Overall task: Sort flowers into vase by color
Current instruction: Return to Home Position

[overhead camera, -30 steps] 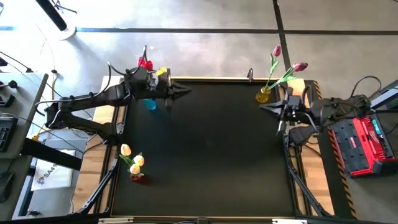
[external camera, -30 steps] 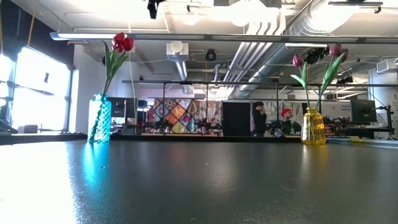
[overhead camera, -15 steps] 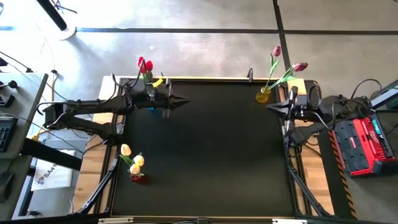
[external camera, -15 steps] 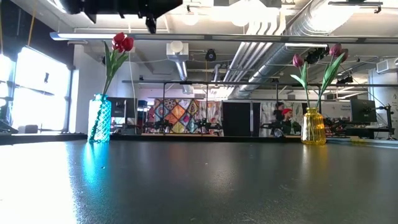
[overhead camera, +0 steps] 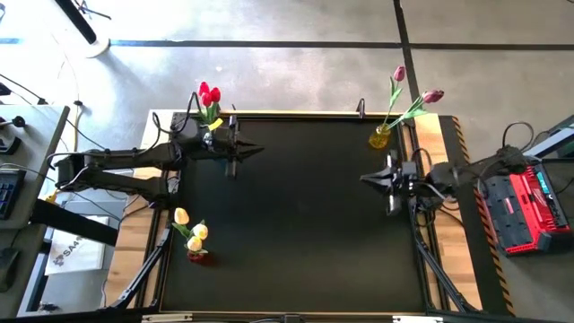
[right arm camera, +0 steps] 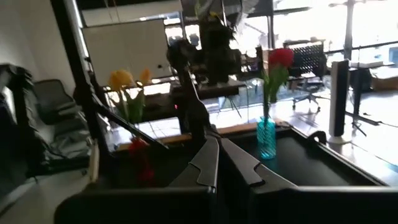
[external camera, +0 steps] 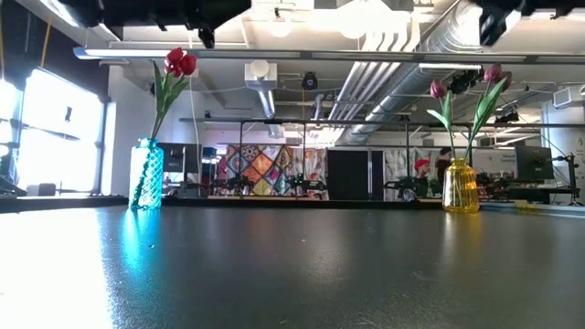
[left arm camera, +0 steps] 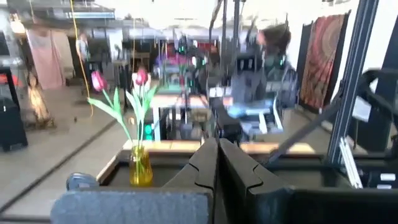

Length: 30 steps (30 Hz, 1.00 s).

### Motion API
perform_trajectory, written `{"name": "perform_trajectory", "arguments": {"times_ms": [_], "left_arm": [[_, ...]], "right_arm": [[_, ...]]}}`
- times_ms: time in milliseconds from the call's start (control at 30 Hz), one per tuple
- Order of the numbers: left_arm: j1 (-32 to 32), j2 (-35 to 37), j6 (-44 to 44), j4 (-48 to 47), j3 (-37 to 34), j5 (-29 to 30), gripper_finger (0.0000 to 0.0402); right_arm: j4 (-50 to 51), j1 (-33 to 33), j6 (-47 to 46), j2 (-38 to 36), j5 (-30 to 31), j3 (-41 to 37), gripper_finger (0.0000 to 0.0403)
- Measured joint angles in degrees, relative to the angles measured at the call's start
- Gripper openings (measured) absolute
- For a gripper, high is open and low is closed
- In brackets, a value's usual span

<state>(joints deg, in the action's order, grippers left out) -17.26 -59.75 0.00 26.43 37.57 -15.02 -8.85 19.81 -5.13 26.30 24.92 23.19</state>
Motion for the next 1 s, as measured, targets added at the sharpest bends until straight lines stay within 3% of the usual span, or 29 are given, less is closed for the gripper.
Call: {"name": "perform_trajectory", "arguments": {"times_ms": [267,467,700,833,1000], "left_arm": [[0.02,0.36,-1.75,11.06,-6.96,0.0,0.0],[-0.69,3.2,-1.64,11.08,-11.06,-0.3,0.0],[-1.9,5.33,-4.89,11.03,-15.58,-7.26,0.0],[-1.91,5.99,-6.55,10.89,-16.11,-5.19,0.0],[-1.76,14.2,-7.56,8.89,-16.09,-2.73,0.0]], "right_arm": [[-0.02,-3.28,-1.12,-2.65,-1.09,-3.58,0.0],[3.65,-5.08,1.38,-10.72,-1.17,-3.56,0.0],[13.67,-5.96,-3.52,-20.3,-2.18,-3.56,0.0],[14.96,-5.96,-3.44,-21.78,-2.84,-3.56,0.0],[17.56,-5.94,-5.38,-21.92,-2.91,-3.56,0.0]]}}
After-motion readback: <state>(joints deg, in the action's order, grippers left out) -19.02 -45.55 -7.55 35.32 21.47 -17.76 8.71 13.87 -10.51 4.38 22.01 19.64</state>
